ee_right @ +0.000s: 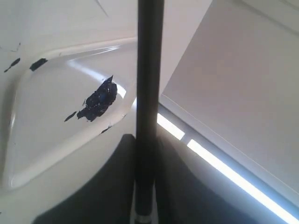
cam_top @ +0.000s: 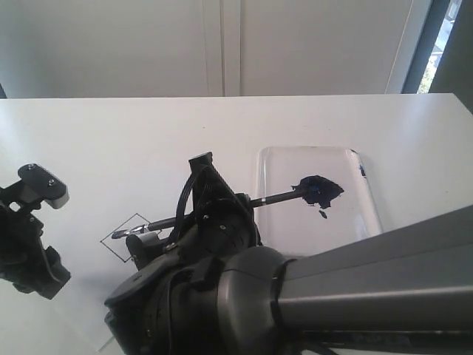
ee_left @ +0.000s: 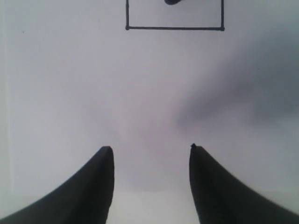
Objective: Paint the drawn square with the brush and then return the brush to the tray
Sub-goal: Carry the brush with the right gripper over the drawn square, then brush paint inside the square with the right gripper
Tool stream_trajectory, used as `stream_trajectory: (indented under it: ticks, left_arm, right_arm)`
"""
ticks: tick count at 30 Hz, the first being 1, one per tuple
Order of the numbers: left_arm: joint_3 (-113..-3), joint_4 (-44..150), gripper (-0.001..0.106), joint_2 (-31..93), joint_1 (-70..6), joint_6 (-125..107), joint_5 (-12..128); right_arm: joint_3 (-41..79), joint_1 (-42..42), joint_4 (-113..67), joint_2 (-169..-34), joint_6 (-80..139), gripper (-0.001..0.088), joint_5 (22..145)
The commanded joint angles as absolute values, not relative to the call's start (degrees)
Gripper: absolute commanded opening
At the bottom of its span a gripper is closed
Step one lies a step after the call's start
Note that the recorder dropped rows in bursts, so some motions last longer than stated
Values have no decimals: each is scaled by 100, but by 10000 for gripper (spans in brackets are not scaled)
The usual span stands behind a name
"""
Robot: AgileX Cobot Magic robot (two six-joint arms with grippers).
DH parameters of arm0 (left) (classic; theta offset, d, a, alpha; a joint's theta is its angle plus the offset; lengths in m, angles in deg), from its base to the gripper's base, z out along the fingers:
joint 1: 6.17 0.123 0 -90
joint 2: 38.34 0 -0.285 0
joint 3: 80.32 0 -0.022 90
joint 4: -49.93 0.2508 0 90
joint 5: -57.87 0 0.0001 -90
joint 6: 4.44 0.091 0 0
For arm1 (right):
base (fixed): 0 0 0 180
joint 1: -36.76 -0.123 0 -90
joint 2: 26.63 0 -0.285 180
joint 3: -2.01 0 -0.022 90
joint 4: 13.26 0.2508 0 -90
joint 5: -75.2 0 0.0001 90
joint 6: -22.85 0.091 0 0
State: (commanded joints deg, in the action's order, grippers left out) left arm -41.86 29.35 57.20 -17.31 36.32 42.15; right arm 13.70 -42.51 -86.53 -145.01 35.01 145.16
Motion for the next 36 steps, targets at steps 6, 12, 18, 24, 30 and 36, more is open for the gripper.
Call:
stream_trajectory:
  ticks: [6, 12, 18, 24, 30, 36]
  left_arm:
    - [-4186, 2935, 536, 5836, -1731, 3632, 4307]
    - [-4186, 2935, 536, 5931, -1731, 3632, 4379]
    - [-4186, 2935, 536, 6093, -1731, 3632, 4446]
    - [-4186, 2897, 536, 6256, -1861, 3644, 4549]
    - [-4186, 2897, 536, 6278, -1894, 3644, 4530]
    - [-4186, 2897, 536, 6278, -1894, 3644, 4519]
  right_arm:
    - [1370, -4251, -8783, -14658, 3501, 0, 14516]
    - [1370, -4260, -9018, -14735, 3501, 0, 14516]
    - [1370, -4272, -9169, -14821, 3507, 0, 14516]
    - [1370, -4281, -9401, -14878, 3615, 0, 14480]
    - [1091, -4281, -9424, -14927, 3643, 0, 14445]
    - [891, -4261, -9285, -15062, 3643, 0, 14516]
